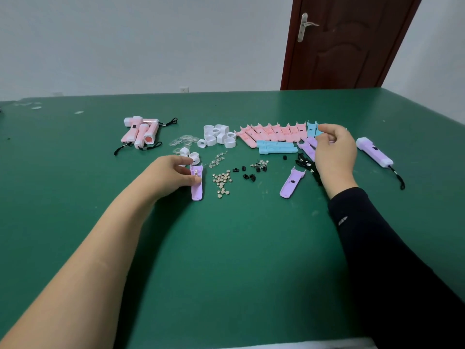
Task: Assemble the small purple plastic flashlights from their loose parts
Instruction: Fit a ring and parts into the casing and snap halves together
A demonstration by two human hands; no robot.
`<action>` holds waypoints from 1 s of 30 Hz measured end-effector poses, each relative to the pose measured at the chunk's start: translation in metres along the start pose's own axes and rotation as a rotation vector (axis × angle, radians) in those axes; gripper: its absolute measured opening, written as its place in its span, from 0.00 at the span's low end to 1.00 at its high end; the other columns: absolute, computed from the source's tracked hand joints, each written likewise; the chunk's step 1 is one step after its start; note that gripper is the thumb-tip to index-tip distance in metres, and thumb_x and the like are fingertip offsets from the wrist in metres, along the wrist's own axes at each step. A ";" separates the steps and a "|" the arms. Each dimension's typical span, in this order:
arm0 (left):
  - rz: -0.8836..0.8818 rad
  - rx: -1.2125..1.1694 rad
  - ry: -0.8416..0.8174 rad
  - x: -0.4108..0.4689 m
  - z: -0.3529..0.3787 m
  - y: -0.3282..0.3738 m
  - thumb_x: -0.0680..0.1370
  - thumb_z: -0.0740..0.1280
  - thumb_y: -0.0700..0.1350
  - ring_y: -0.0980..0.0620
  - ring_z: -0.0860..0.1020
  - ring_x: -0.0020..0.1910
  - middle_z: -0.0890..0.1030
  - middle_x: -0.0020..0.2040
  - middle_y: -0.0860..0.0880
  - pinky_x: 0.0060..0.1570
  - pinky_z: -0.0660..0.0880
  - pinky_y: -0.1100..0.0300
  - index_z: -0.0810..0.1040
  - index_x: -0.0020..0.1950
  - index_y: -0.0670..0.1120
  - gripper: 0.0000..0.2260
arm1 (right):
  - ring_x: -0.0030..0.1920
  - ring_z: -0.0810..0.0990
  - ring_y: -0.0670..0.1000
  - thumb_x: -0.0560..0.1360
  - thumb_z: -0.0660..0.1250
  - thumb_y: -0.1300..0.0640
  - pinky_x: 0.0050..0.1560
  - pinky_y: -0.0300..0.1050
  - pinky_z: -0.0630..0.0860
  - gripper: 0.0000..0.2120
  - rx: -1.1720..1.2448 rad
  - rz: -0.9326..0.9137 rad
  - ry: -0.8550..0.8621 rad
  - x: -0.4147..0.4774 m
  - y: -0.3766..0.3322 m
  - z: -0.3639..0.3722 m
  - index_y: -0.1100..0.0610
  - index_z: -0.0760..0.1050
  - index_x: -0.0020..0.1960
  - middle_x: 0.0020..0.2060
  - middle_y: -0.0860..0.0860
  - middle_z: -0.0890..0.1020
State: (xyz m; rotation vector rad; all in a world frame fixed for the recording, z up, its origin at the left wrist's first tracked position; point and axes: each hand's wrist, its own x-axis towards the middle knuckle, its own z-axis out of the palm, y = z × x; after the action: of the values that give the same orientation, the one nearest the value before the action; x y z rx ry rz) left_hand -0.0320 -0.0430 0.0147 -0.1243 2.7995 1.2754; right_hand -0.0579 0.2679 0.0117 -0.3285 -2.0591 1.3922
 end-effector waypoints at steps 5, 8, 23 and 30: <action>-0.019 0.043 0.014 0.000 0.001 0.001 0.73 0.75 0.46 0.51 0.77 0.51 0.79 0.51 0.52 0.54 0.68 0.59 0.73 0.70 0.47 0.27 | 0.52 0.76 0.45 0.79 0.56 0.64 0.50 0.36 0.69 0.15 -0.046 0.031 -0.028 0.004 0.005 -0.003 0.56 0.76 0.59 0.51 0.46 0.77; -0.021 0.037 0.011 0.000 0.001 0.001 0.73 0.76 0.46 0.51 0.77 0.51 0.79 0.50 0.53 0.54 0.68 0.59 0.73 0.70 0.48 0.27 | 0.52 0.77 0.47 0.78 0.57 0.64 0.50 0.38 0.71 0.14 -0.068 0.023 -0.074 0.004 0.007 -0.001 0.55 0.77 0.58 0.51 0.48 0.79; 0.046 0.278 0.231 -0.007 0.025 0.009 0.72 0.74 0.55 0.57 0.76 0.39 0.79 0.39 0.55 0.35 0.67 0.59 0.69 0.65 0.43 0.28 | 0.36 0.73 0.40 0.78 0.58 0.63 0.30 0.24 0.66 0.13 -0.106 -0.008 -0.129 0.003 0.010 0.006 0.55 0.78 0.56 0.43 0.46 0.77; 0.041 0.427 0.219 -0.007 0.029 0.012 0.75 0.68 0.52 0.44 0.77 0.52 0.80 0.51 0.43 0.49 0.74 0.53 0.71 0.63 0.42 0.21 | 0.37 0.73 0.40 0.78 0.57 0.63 0.29 0.22 0.65 0.14 -0.122 -0.027 -0.145 0.002 0.010 0.007 0.55 0.78 0.57 0.46 0.48 0.78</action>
State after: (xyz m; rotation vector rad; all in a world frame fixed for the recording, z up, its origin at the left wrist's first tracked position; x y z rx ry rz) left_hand -0.0253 -0.0136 0.0052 -0.1936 3.2012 0.6779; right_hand -0.0651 0.2676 0.0017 -0.2555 -2.2643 1.3108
